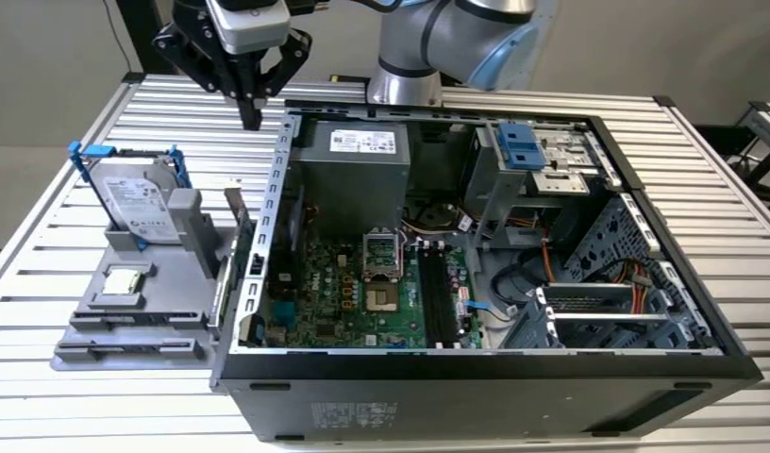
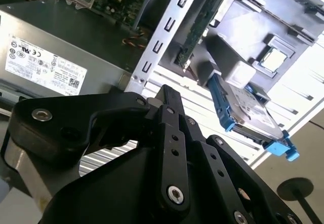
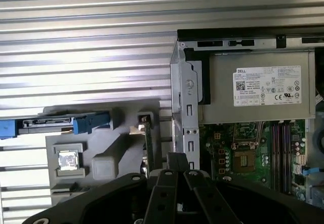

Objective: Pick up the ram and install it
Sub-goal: 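Reach for the ram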

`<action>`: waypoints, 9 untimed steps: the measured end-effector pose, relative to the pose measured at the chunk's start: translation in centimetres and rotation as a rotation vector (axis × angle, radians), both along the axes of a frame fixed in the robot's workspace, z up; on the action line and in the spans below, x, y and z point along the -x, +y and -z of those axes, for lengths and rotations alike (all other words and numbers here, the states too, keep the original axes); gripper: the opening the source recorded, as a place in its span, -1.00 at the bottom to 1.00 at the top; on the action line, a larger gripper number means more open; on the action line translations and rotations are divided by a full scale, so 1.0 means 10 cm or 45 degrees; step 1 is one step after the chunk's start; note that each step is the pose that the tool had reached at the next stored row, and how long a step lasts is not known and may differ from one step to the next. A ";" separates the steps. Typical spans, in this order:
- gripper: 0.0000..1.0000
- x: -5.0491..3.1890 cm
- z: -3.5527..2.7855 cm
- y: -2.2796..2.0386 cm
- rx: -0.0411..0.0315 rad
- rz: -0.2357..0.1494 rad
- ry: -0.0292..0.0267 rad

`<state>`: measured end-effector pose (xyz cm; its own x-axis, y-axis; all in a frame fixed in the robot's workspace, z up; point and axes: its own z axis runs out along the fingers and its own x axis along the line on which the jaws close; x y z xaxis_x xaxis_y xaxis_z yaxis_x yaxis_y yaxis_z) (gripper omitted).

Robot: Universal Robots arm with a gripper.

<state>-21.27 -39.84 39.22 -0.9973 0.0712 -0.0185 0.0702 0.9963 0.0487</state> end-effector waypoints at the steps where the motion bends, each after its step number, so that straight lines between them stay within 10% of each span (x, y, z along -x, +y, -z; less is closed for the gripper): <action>1: -1.00 0.015 0.000 0.000 0.0000 0.000 0.0000; 9: -1.00 0.141 0.000 0.000 0.0000 0.000 0.0000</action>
<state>-22.68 -39.84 39.22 -0.9973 0.0712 -0.0185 0.0703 0.9963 0.0487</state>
